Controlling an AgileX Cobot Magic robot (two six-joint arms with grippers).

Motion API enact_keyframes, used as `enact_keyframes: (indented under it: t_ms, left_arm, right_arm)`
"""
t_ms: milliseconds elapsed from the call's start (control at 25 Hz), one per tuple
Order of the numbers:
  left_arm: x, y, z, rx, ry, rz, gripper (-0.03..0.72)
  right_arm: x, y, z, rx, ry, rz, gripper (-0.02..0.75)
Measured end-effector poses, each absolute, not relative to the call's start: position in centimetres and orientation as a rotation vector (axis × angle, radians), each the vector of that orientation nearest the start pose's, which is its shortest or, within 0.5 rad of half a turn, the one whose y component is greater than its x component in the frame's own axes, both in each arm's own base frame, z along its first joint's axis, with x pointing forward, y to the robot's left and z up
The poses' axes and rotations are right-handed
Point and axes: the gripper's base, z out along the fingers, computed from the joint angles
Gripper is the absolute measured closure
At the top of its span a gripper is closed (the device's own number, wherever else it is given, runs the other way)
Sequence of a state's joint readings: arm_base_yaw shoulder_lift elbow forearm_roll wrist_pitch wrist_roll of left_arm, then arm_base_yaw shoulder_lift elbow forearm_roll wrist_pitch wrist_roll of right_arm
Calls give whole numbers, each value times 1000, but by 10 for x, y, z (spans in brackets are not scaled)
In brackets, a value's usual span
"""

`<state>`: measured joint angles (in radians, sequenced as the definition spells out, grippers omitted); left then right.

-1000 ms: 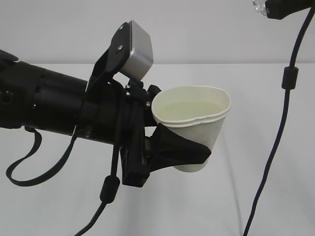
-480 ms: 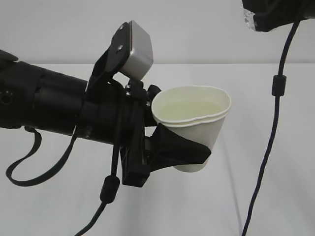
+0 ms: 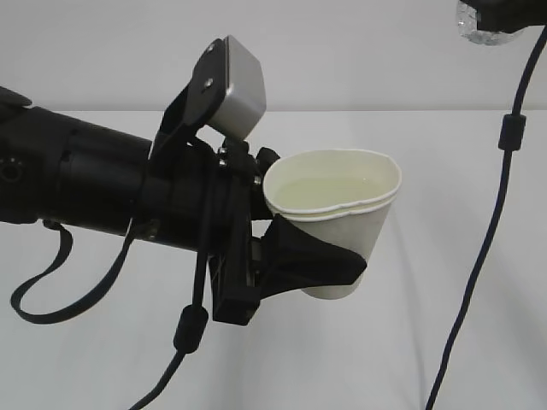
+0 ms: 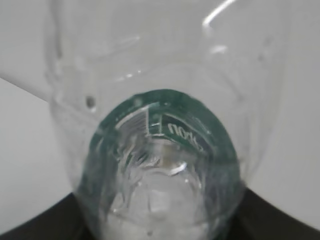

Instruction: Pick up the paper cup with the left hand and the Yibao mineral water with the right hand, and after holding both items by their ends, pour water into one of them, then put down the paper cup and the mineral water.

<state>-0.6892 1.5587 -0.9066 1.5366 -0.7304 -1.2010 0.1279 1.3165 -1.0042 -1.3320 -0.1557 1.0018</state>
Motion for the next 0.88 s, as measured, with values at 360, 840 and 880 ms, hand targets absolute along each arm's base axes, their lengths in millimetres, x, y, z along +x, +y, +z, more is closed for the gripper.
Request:
enact_keyframes:
  t_ms: [360,840,880]
  left_arm:
    - [206,-248,256,1383,1586,-989,267]
    - [206,-248,256,1380,1589,-991,267]
    - [206,-248,256,1380,1589,-991,267]
  right_arm:
    - [315,55,334,-465,1752,52,372]
    - [324,32,330,-398,1744,72,372]
    - [325,32,329,-401,1742,71,372]
